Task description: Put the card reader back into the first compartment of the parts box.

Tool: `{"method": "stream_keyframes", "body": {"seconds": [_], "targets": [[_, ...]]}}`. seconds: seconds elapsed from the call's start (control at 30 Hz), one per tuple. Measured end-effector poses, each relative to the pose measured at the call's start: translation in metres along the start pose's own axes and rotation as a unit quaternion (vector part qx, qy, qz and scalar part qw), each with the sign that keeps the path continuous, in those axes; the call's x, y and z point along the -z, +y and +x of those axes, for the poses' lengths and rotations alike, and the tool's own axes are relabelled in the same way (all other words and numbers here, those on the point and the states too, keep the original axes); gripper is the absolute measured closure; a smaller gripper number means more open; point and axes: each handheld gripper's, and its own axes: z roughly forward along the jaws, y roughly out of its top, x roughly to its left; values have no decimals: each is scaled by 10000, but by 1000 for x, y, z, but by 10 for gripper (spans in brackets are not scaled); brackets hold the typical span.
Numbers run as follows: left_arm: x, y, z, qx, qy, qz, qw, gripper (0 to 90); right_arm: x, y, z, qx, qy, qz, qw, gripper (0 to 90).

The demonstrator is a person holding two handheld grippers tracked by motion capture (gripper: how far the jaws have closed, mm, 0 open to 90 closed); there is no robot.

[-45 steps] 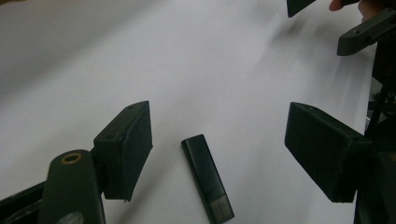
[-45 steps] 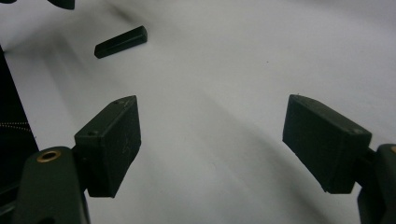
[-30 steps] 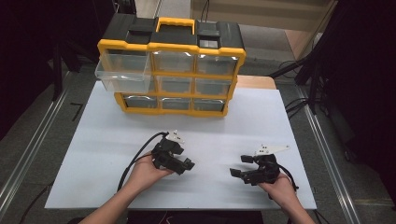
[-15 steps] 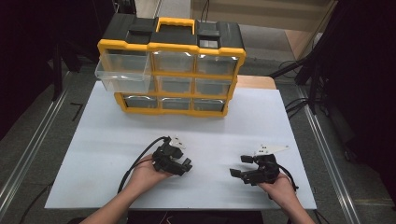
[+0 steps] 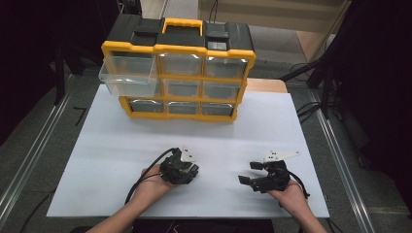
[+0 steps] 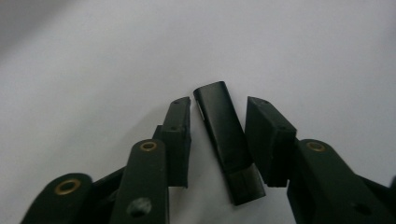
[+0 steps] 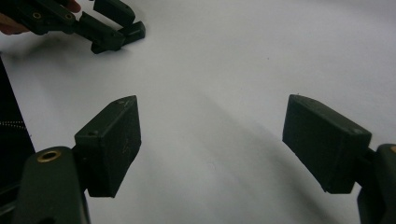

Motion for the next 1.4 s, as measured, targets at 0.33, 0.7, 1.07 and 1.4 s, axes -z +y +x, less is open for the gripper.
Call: {"method": "stream_keyframes", "body": {"seconds": [0.33,0.7,1.07,1.4], "targets": [[1,0,6,80,-369,-12,9993,748,0,0,0,22,9,12,10000,175],[12,6,21,-317,-1318,-203,9906,748,0,0,0,46,47,-22,10000,175],[34,11,30,-948,-1952,-366,9755,748,1,0,1,86,127,-33,9999,175],[50,27,43,-1671,-2270,11,9594,748,1,0,1,81,168,-53,9998,175]]}}
